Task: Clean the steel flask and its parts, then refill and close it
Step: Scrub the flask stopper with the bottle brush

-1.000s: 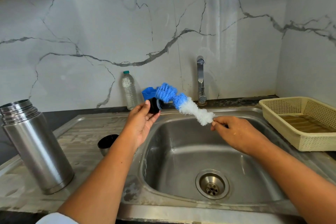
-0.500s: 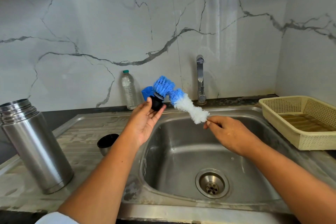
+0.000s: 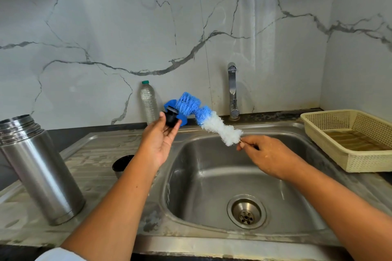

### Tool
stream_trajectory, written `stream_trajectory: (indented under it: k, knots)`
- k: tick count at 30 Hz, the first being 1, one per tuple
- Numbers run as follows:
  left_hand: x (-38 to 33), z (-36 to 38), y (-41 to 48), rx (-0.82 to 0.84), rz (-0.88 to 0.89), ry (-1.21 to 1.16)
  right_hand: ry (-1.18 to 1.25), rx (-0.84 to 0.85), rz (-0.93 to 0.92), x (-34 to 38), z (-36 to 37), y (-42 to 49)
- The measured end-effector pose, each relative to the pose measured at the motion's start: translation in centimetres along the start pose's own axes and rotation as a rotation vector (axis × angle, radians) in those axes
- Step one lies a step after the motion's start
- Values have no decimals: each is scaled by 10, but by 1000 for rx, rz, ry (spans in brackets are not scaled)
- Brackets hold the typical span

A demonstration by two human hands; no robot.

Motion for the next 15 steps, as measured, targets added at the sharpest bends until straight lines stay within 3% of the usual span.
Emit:
stream_trajectory:
  k: [3,7,12,15]
  knots:
    - [15,13,-9,86,-50,106,29,-13,-9,6,4,1]
    - [6,9,-3,20,7,22,26,-1,-15,4,1,-1]
    - [19,13,-9,90,-44,166,7,10,-4,3,5,1]
    - [5,10,-4,16,24,53,-5,10,-2,2,3,0]
Point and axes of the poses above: each hand's wrist, its own y-axis towards the middle knuckle, its own z-axis out of the palm, x = y × z, the point moved 9 cm from there along y, towards the middle knuckle, and after that the axes turned 7 degrees about -x, right-handed, at the moved point
